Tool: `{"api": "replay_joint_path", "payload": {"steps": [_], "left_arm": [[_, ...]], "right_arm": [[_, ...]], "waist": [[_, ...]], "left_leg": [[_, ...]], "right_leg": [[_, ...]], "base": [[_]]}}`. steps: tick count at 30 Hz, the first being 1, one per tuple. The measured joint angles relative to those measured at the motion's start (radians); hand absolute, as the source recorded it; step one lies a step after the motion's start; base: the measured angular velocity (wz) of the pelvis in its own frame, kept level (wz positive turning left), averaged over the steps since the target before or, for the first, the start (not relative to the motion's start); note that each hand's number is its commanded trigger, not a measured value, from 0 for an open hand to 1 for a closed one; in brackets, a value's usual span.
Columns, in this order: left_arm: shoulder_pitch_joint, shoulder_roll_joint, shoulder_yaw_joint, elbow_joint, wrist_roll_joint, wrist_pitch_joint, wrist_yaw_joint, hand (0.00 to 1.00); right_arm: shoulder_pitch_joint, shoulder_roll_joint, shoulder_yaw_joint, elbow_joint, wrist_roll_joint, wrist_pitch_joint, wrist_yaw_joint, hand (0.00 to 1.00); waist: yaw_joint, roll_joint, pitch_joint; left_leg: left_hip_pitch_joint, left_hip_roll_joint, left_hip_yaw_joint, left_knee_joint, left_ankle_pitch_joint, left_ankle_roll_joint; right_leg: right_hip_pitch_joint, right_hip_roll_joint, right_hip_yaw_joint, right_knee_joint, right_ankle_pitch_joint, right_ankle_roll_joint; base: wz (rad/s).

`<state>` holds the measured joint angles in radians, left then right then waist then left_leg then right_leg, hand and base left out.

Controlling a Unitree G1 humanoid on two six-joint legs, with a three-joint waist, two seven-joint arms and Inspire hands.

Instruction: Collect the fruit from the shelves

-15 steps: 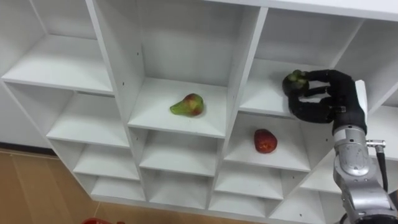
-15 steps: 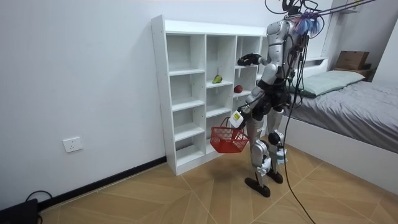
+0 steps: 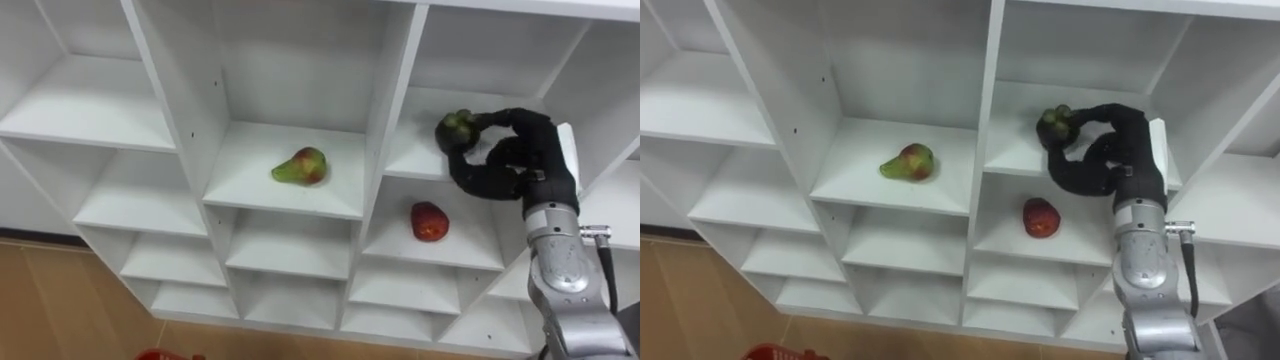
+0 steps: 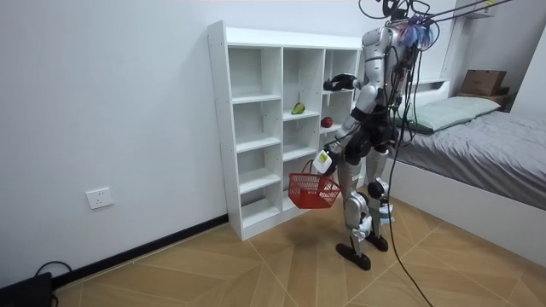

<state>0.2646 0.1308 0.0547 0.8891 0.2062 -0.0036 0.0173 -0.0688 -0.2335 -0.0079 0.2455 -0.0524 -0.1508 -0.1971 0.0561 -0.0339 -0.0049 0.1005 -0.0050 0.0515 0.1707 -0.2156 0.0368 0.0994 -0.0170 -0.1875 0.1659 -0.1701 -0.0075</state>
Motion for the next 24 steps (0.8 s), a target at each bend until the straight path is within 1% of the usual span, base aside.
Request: {"api": "replay_joint_path", "payload": {"steps": [3,5,9,13,20,23,24], "left_arm": [[-0.011,-0.001,-0.001,0.000,-0.001,-0.004,0.001,1.00],[-0.015,-0.001,-0.001,0.000,-0.001,-0.004,0.001,1.00],[-0.022,-0.001,-0.001,0.000,-0.001,-0.005,0.001,1.00],[-0.028,-0.006,-0.001,0.000,0.000,-0.005,0.001,1.00],[-0.033,-0.006,0.000,-0.007,0.001,-0.011,0.001,1.00],[-0.034,-0.007,0.000,-0.009,0.002,-0.011,0.000,1.00],[-0.034,-0.007,0.000,-0.009,0.002,-0.011,0.000,1.00]], "right_arm": [[0.019,0.000,0.013,-0.027,0.004,0.000,0.009,1.00],[0.019,0.000,0.020,-0.032,0.005,0.000,0.016,1.00],[0.019,0.000,0.029,-0.041,0.004,0.004,0.036,1.00],[0.020,0.000,0.028,-0.066,0.008,0.018,0.042,1.00],[0.025,0.004,0.027,-0.145,0.004,0.021,0.070,1.00],[0.047,0.012,0.024,-0.191,0.003,0.021,0.071,1.00],[0.066,0.021,0.024,-0.217,0.003,0.021,0.073,1.00]], "waist": [[0.001,0.002,0.0014],[0.003,0.005,0.0033],[0.001,0.008,0.0048],[0.000,0.010,0.0044],[-0.005,0.011,0.0021],[-0.005,0.010,0.0018],[-0.005,0.011,0.0016]], "left_leg": [[0.003,0.001,0.005,-0.001,0.000,0.000],[0.010,0.002,0.019,-0.005,0.000,0.000],[0.012,0.003,0.025,-0.011,0.000,0.000],[0.012,0.004,0.030,-0.012,0.000,0.000],[0.008,0.004,0.029,-0.011,0.000,0.000],[0.008,0.004,0.029,-0.011,0.000,0.000],[0.007,0.004,0.029,-0.011,0.000,0.000]], "right_leg": [[-0.001,0.000,0.010,0.000,0.000,0.000],[-0.001,0.002,0.021,0.001,0.000,0.000],[-0.001,0.003,0.025,0.003,0.000,0.000],[-0.005,0.004,0.032,0.004,0.000,0.000],[-0.014,0.004,0.038,0.004,0.000,0.000],[-0.014,0.004,0.042,0.003,0.000,0.000],[-0.015,0.004,0.043,0.002,0.000,0.000]], "base": [[-0.09],[-0.18],[-0.05],[-0.03],[0.00],[0.00],[0.00]]}}
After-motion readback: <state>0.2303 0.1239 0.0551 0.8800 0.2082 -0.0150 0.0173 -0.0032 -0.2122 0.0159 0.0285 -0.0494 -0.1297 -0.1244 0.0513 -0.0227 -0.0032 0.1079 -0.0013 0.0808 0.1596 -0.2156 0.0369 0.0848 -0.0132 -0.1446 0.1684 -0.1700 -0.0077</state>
